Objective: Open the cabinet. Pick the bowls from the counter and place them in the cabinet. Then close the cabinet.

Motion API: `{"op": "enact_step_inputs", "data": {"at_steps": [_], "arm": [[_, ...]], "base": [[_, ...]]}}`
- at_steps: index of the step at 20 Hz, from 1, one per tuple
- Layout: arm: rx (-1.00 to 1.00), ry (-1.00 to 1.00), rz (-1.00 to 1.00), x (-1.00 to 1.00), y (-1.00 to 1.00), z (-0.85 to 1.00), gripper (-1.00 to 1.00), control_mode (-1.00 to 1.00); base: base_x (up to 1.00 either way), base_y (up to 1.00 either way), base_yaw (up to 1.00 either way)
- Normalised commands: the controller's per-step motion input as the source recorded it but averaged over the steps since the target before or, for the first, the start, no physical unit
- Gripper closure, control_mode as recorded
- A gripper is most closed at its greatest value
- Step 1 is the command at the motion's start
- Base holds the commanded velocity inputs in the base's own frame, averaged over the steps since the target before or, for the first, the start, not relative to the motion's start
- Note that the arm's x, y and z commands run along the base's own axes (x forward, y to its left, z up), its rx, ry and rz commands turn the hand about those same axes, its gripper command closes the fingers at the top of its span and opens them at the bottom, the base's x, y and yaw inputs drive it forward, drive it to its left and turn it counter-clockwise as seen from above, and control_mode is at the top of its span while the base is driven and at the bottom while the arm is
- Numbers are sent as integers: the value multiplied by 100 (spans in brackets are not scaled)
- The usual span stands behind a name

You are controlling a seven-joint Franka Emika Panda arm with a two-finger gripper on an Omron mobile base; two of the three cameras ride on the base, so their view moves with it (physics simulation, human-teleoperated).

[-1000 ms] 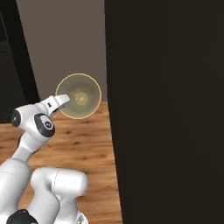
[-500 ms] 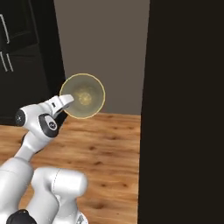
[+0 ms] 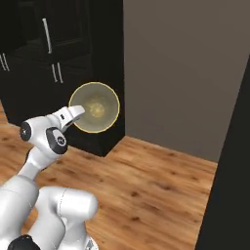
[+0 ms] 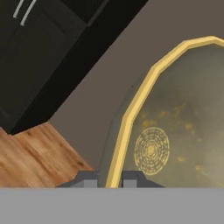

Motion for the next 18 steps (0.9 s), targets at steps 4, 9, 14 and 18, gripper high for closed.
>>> {"op": "enact_step_inputs", "data": {"at_steps": [4, 9, 14, 18], "arm": [[0, 0, 0, 0, 0, 0, 100, 100], [0, 0, 0, 0, 0, 0, 100, 100], [0, 0, 0, 0, 0, 0, 100, 100], [0, 0, 0, 0, 0, 0, 100, 100]], "base": [[97, -22, 59], [44, -6, 63], [-37, 8, 83], [10, 4, 74]]}}
